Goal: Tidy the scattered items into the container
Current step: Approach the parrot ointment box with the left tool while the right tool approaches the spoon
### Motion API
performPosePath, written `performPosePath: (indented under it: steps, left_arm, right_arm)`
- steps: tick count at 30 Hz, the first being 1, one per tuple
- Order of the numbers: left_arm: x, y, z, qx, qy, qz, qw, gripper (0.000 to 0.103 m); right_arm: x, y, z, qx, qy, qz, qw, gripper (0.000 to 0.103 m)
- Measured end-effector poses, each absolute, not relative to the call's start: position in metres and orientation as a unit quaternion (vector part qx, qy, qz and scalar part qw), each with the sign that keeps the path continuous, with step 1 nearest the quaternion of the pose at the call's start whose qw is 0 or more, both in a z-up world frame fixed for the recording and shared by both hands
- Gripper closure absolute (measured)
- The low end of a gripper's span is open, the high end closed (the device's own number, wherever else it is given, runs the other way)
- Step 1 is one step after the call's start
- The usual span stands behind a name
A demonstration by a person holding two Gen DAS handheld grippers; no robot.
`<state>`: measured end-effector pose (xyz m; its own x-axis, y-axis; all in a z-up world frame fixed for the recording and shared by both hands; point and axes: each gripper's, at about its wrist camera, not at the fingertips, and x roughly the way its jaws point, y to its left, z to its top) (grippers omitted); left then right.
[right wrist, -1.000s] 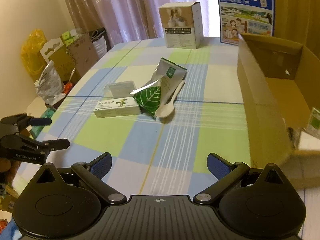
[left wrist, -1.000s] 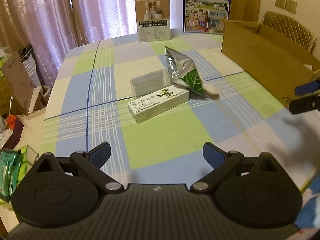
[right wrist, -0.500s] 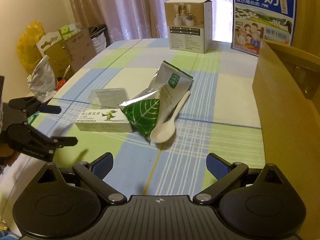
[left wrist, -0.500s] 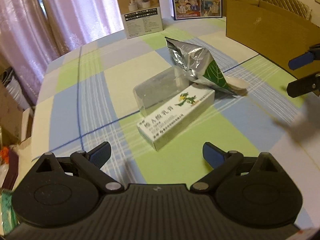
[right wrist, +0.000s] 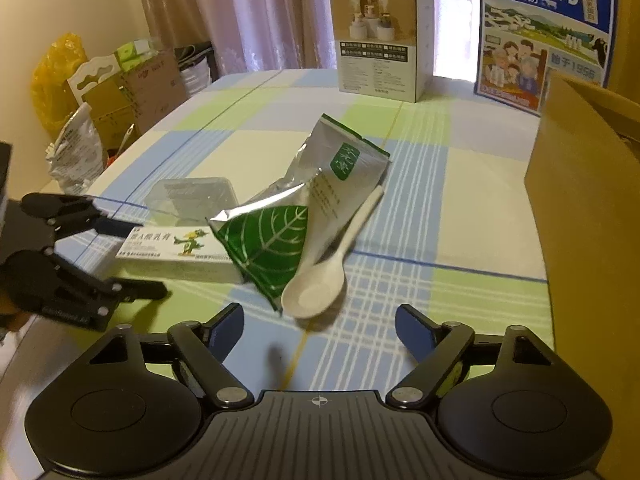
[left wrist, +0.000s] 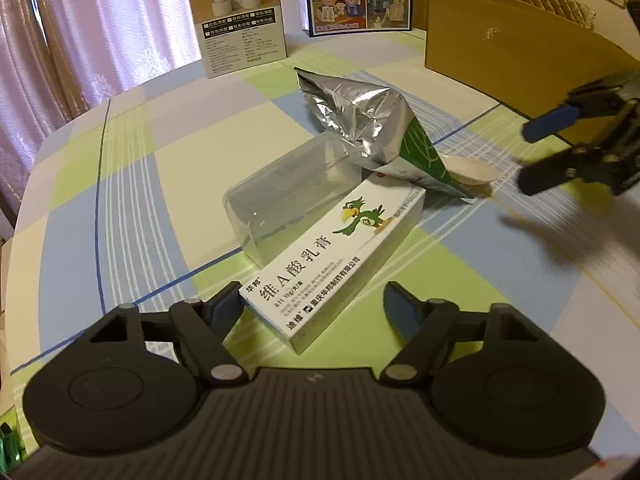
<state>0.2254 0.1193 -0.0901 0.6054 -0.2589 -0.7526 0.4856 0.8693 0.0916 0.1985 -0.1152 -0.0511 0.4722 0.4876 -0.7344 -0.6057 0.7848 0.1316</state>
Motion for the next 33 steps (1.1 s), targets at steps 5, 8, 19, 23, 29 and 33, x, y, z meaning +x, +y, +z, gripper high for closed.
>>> performPosePath:
  steps: [5, 8, 19, 23, 29, 33]
  left_arm:
    - [0.206, 0.115, -0.086, 0.125, 0.404, -0.199, 0.884, 0.059]
    - [0.19, 0.108, -0.084, 0.118, 0.407, -0.207, 0.882, 0.06]
    - [0.169, 0.09, -0.084, 0.086, 0.398, -0.21, 0.888, 0.055]
    - [0.167, 0.085, -0.08, 0.082, 0.394, -0.203, 0.893, 0.045]
    - [0.174, 0.073, -0.075, 0.082, 0.387, -0.188, 0.899, 0.037]
    - [0.186, 0.064, -0.076, 0.098, 0.387, -0.169, 0.901, 0.038]
  right_arm:
    - [0.21, -0.102, -0.061, -0.075, 0.406, 0.314, 0.855, 0.039]
    - [0.216, -0.098, -0.067, -0.081, 0.411, 0.304, 0.856, 0.047]
    - [0.21, -0.112, -0.067, -0.09, 0.434, 0.294, 0.847, 0.073]
    - [0.191, -0.133, -0.059, -0.1, 0.453, 0.289, 0.837, 0.073]
    - [0.16, -0.16, -0.053, -0.088, 0.457, 0.283, 0.839, 0.07]
    - [0.154, -0.166, -0.05, -0.077, 0.446, 0.274, 0.849, 0.049]
